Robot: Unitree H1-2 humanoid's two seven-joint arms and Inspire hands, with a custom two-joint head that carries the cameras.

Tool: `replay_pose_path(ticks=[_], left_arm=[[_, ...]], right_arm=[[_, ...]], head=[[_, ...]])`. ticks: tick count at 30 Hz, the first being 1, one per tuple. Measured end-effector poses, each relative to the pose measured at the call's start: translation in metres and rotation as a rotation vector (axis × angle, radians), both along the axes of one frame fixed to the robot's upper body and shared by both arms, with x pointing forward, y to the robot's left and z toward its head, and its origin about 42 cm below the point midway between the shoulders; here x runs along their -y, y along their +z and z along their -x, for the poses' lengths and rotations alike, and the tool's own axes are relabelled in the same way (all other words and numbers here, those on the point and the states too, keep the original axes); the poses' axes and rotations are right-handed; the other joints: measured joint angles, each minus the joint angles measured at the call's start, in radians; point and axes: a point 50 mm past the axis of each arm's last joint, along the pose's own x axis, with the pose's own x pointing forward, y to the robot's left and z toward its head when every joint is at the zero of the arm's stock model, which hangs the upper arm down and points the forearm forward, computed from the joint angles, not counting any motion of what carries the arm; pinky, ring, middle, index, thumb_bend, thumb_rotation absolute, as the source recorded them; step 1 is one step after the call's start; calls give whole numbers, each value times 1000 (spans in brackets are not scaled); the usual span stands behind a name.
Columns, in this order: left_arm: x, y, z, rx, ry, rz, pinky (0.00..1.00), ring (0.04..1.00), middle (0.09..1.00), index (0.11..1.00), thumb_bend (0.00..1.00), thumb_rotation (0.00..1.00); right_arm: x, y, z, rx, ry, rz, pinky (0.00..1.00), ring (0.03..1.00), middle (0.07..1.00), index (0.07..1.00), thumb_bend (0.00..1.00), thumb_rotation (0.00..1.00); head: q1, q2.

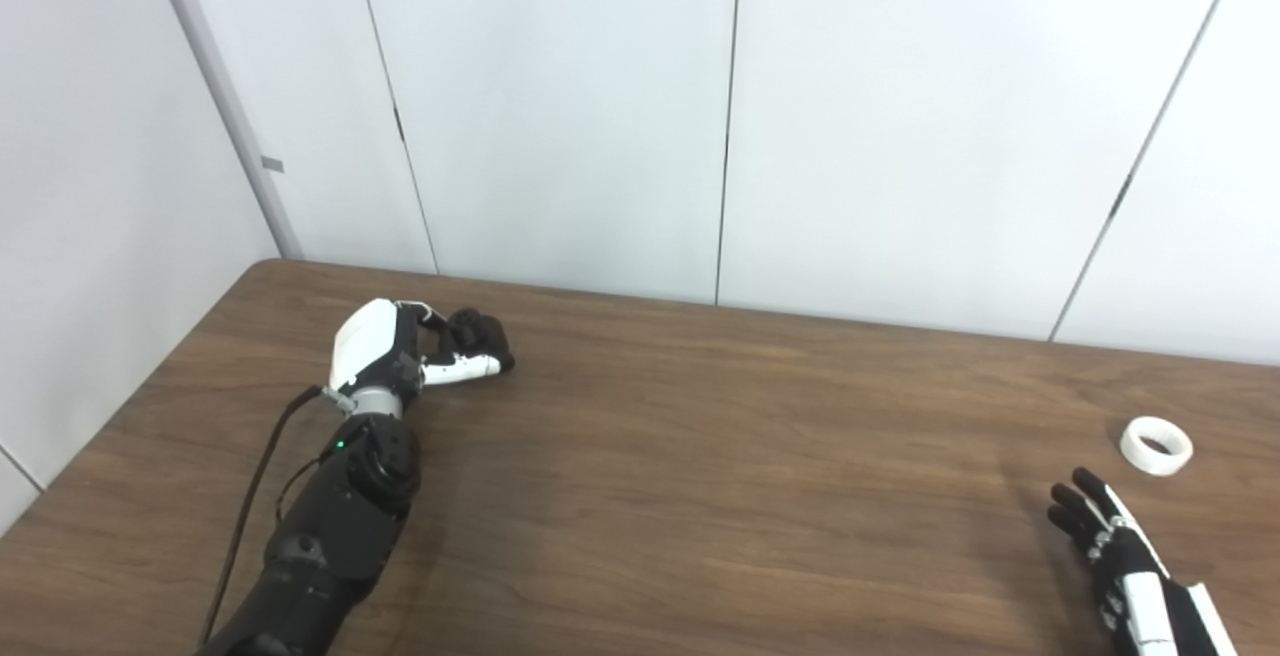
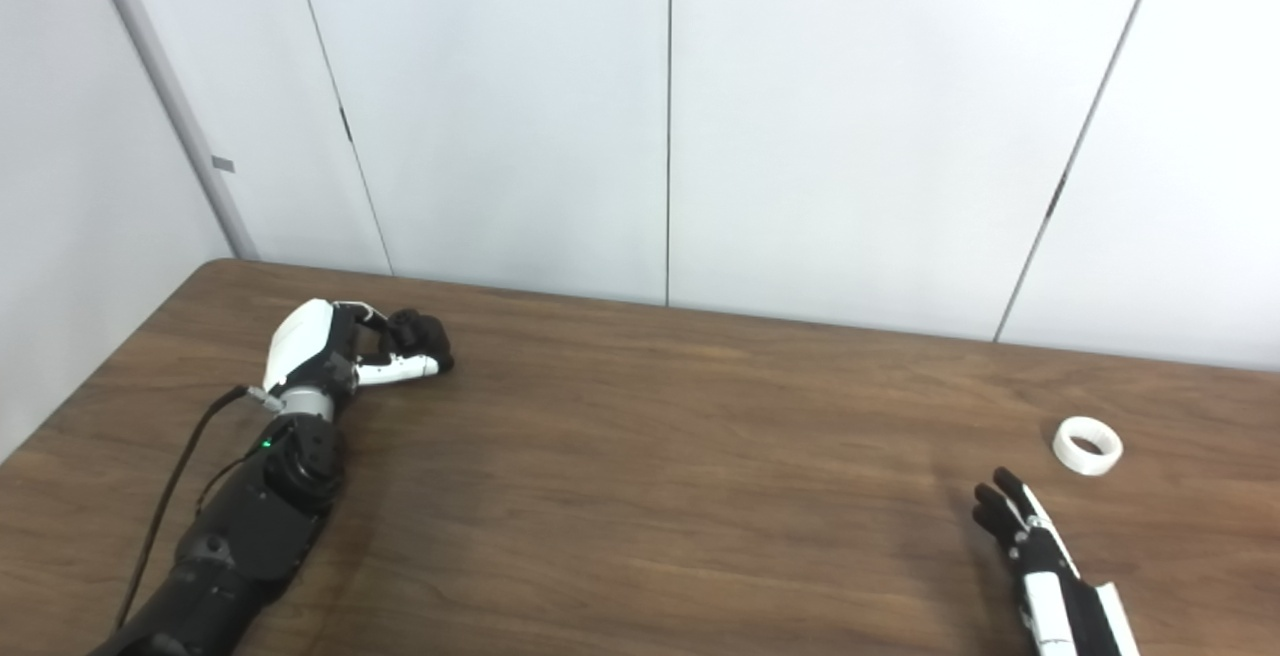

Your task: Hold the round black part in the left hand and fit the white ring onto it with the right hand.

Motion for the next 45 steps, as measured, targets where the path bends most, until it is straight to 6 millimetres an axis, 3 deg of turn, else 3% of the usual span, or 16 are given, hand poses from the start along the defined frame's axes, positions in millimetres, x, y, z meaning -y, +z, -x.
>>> replay_pose_path(ticks=[8,16,29,36,45], left_arm=[[3,3,8,20,-34,-63,1000,883,751,481,524,46],[19,16,26,84,-110,-72,1000,899,763,481,523,46],[70,19,71,103,-276,-119,1000,914,812,483,524,50],[108,27,101,150,-405,-92,1000,947,830,483,524,49],[145,19,135,129,-536,-92,1000,956,849,485,520,61]], right_arm=[[0,0,0,0,3,1,999,906,909,936,590,1000],[0,0,0,1,2,5,1000,901,900,931,591,1000],[-4,1,-2,-2,-4,10,1000,896,896,926,624,1000],[-10,2,-1,-14,-20,10,1000,897,893,925,622,1000],[-17,2,-2,-14,-31,-7,1000,897,892,927,591,1000]], head=[[-2,2],[-8,5],[-38,9],[-63,15],[-117,31]])
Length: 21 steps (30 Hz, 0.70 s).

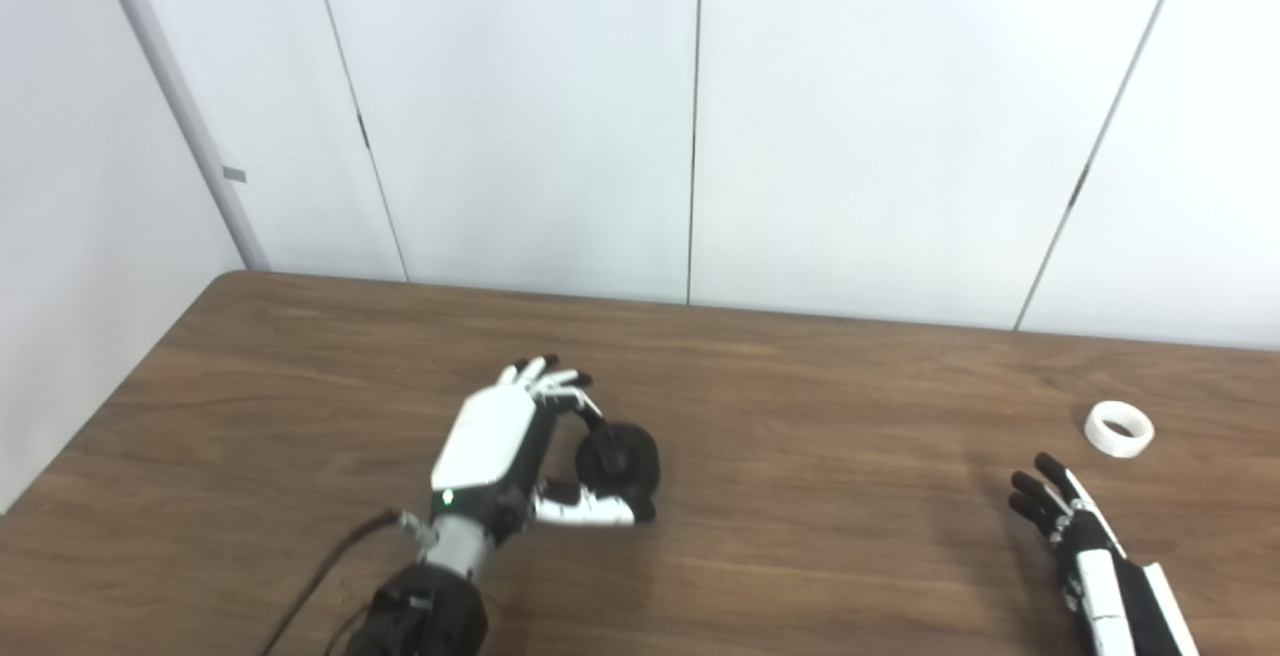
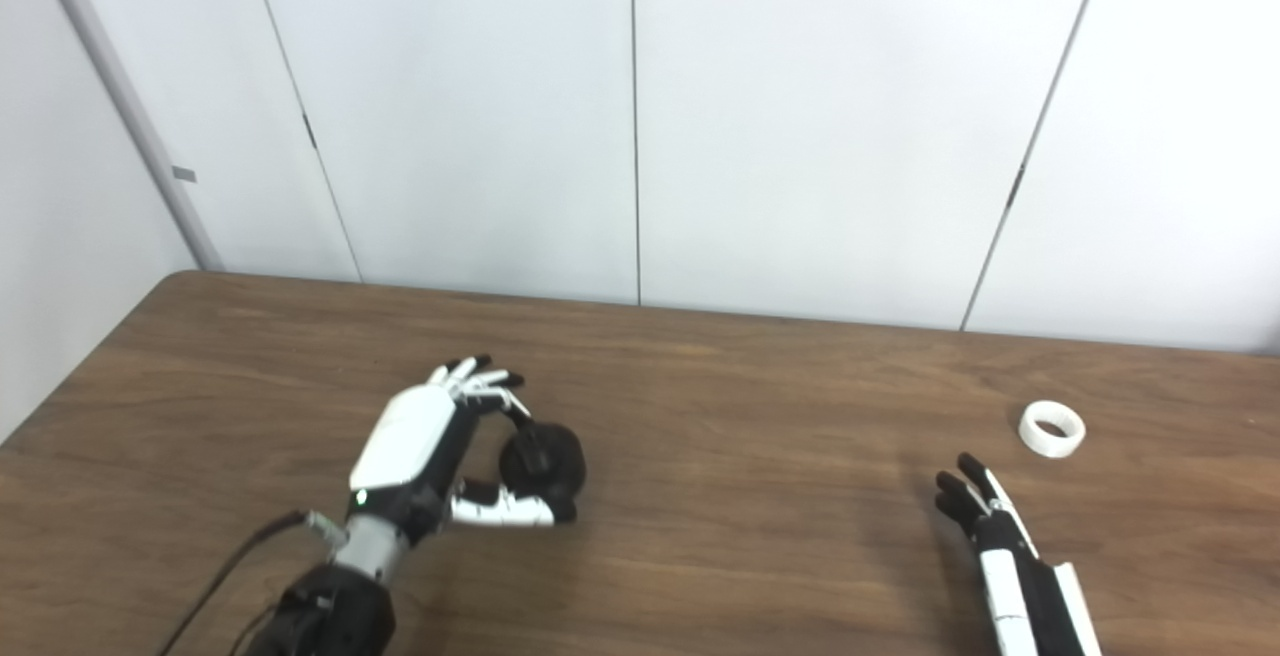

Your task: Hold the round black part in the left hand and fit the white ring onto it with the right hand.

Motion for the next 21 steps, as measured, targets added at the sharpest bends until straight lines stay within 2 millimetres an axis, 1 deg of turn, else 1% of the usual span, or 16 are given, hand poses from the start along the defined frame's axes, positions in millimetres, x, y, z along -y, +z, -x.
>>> replay_pose_path(ticks=[4,5,6,11,14,15,21], left_arm=[[11,-7,13,-17,-36,-11,1000,956,845,484,520,58],[13,-10,16,-23,-45,-10,1000,956,845,484,521,58],[15,-12,19,-28,-54,-11,1000,954,843,484,521,58],[19,-21,29,-49,-62,-6,1000,947,837,484,521,57],[22,-26,35,-59,-65,-16,1000,941,833,484,521,57],[24,-29,38,-66,-69,-17,1000,943,833,484,521,56],[38,-44,52,-79,-94,1,1000,940,825,484,522,53]], right_arm=[[-3,2,-1,0,-4,10,995,892,886,924,579,1000],[-5,2,-1,-2,-6,13,998,896,886,922,597,1000],[-6,3,-1,-5,-9,12,999,901,887,922,608,1000],[-14,6,-1,-15,-16,7,1000,910,891,926,606,1000],[-17,8,-1,-21,-13,17,1000,913,894,925,605,1000],[-19,9,-1,-23,-11,19,1000,913,896,926,600,1000],[-27,14,0,-38,-2,23,1000,912,898,930,587,1000]], head=[[-21,9],[-38,11],[-46,20],[-77,35],[-83,38],[-97,47],[-118,67]])
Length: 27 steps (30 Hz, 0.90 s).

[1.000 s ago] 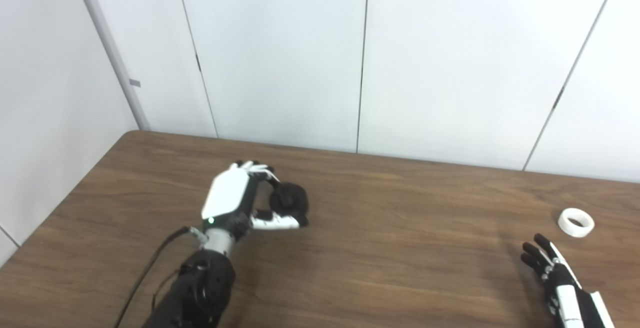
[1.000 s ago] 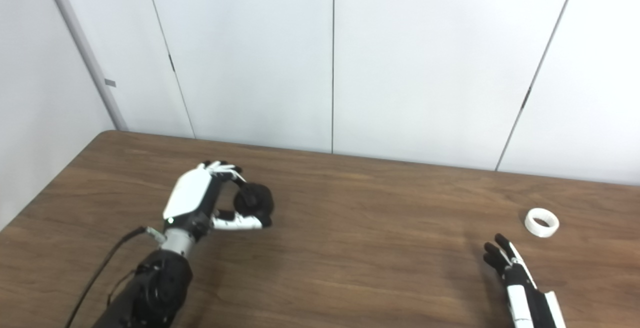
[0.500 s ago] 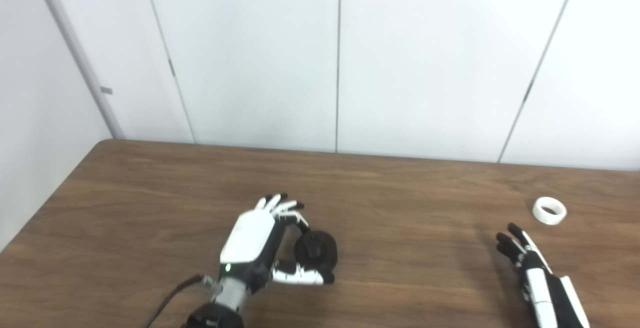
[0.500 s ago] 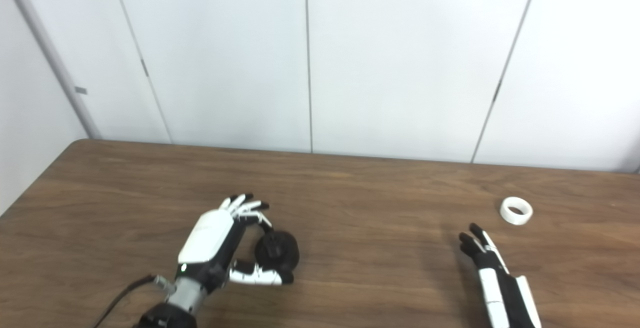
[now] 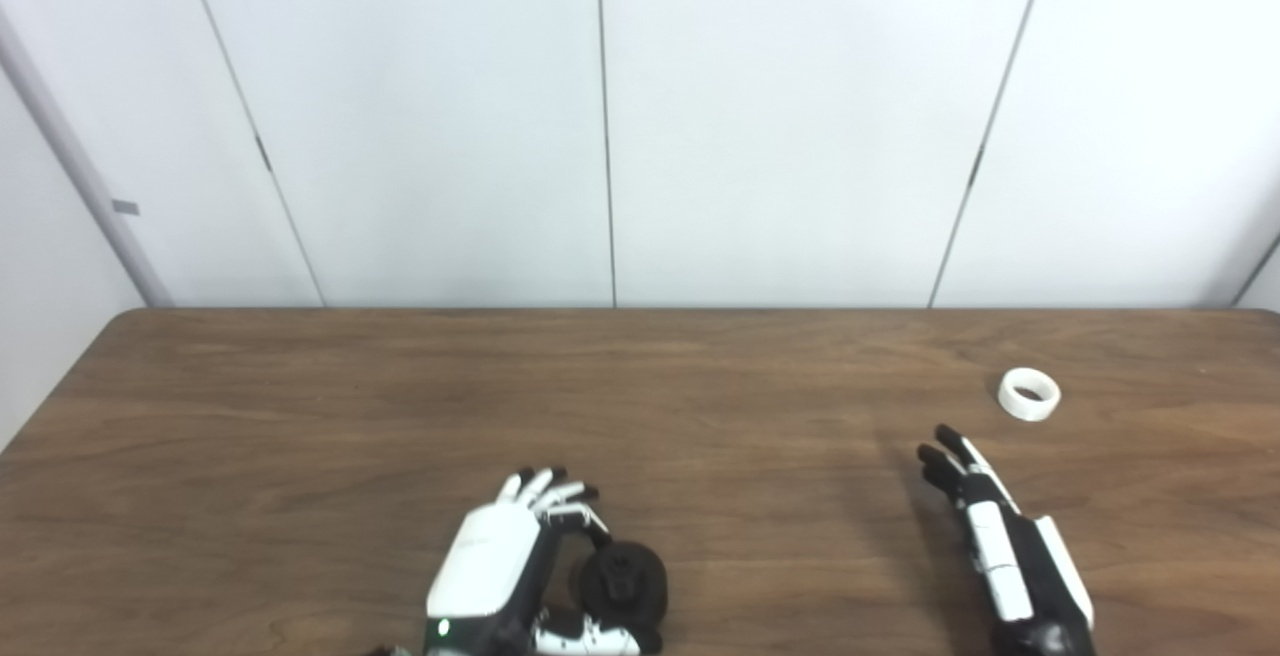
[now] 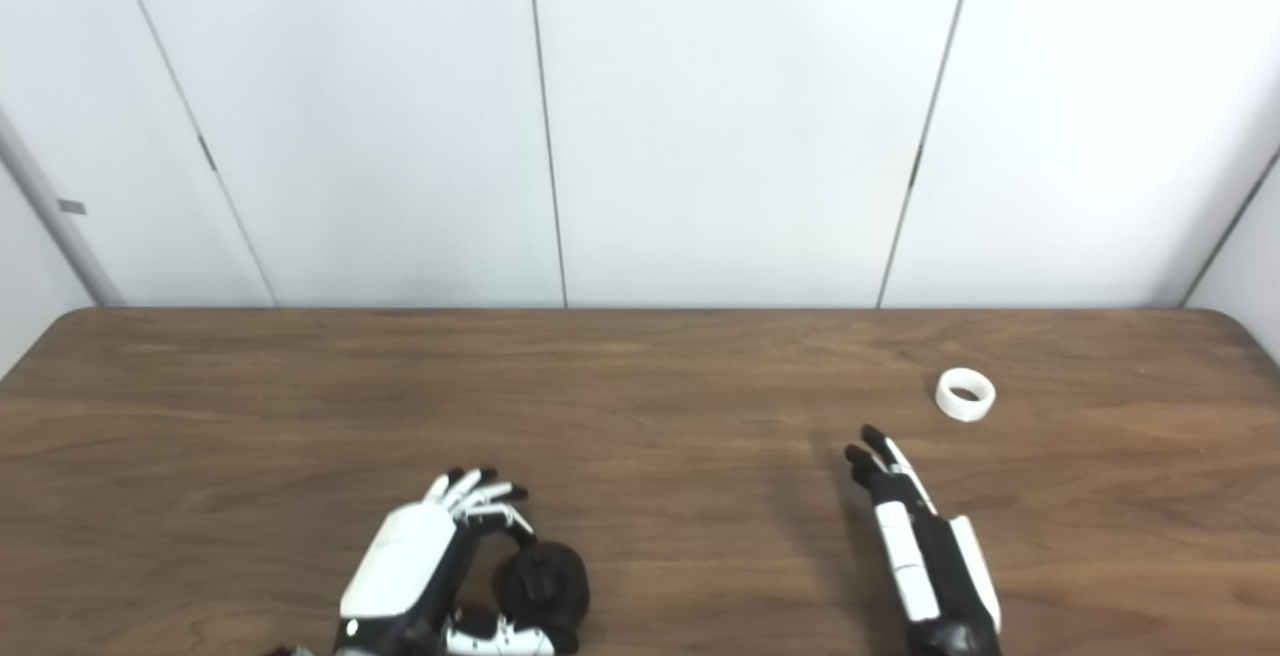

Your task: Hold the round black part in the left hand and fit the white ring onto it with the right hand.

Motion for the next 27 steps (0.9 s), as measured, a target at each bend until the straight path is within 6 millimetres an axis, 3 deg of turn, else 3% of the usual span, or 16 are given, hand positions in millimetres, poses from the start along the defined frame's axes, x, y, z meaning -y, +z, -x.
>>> replay_pose_path(ticks=[17,21,27], left_arm=[[3,-10,6,31,-13,8,1000,917,817,484,523,51],[2,-10,7,29,-13,7,1000,919,818,484,522,51],[1,-11,7,26,-13,6,1000,916,815,484,523,50]], right_arm=[[-2,9,1,-11,-7,16,978,908,887,915,553,1000],[2,12,2,-6,-15,33,927,916,895,898,520,898],[5,20,0,2,-52,100,873,896,885,861,602,692]], head=[[-31,46],[-52,57],[-78,66]])
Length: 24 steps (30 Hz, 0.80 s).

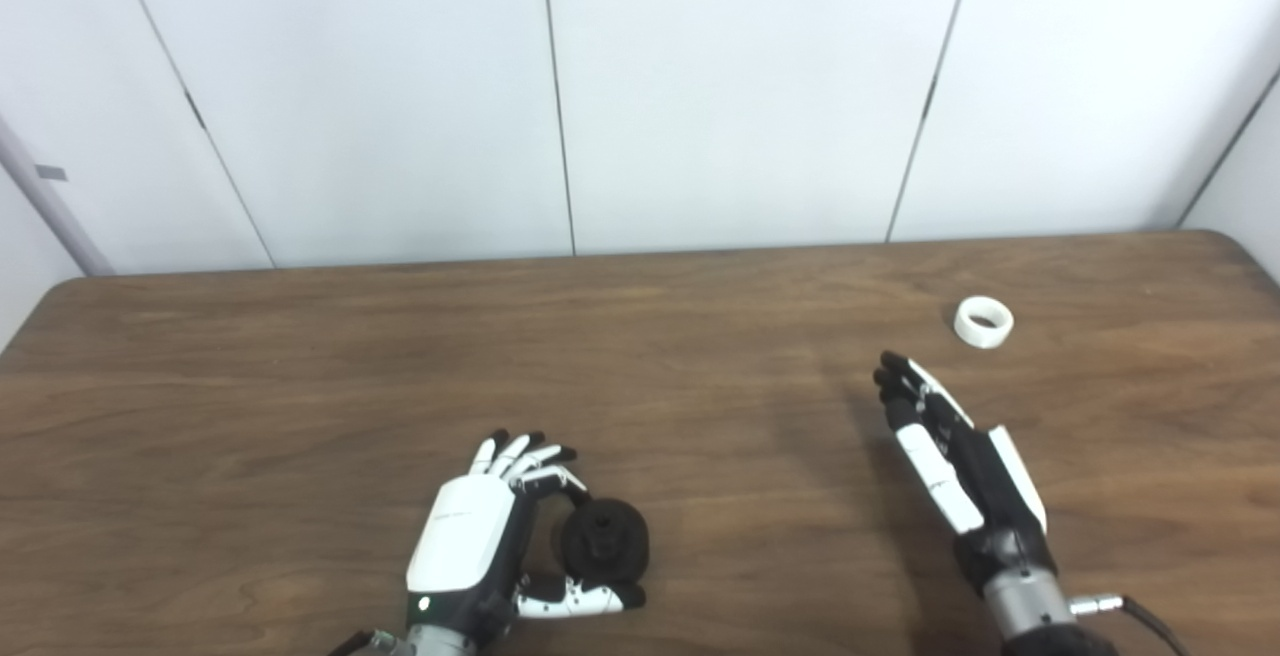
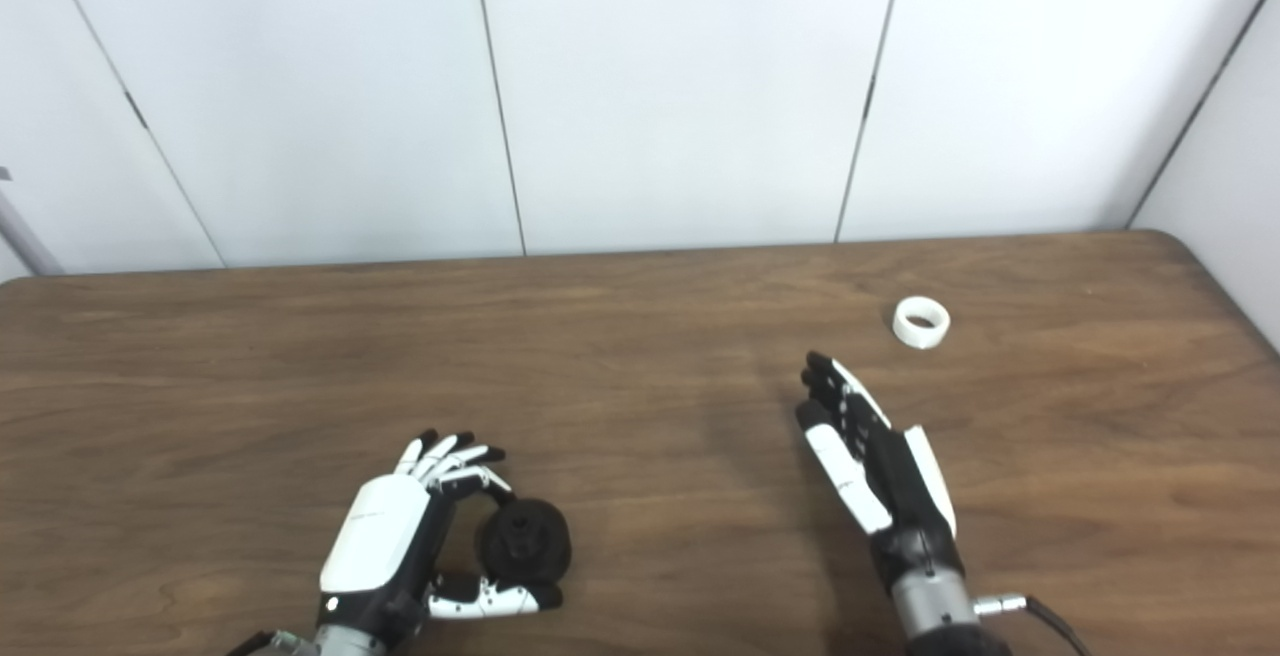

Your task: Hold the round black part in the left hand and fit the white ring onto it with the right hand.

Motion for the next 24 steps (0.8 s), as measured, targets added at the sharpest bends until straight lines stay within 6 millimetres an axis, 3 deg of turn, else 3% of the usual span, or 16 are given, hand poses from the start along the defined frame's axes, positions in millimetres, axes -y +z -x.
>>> replay_pose_path(ticks=[6,10,13,24], left_arm=[[-3,0,1,-8,3,-2,1000,924,819,484,522,51],[-6,-1,2,-14,2,-7,1000,921,817,484,522,52],[-8,0,3,-17,1,-8,1000,919,817,484,523,52],[-14,3,7,-32,4,-12,1000,916,816,484,524,53]], right_arm=[[12,24,-14,48,-46,122,839,871,865,794,653,408],[32,48,-34,84,-75,290,864,876,863,738,736,345],[47,63,-46,105,-101,400,853,885,879,726,742,305],[92,81,-79,46,-116,693,875,951,912,699,786,233]], head=[[-51,9],[-69,14],[-89,17],[-143,20]])
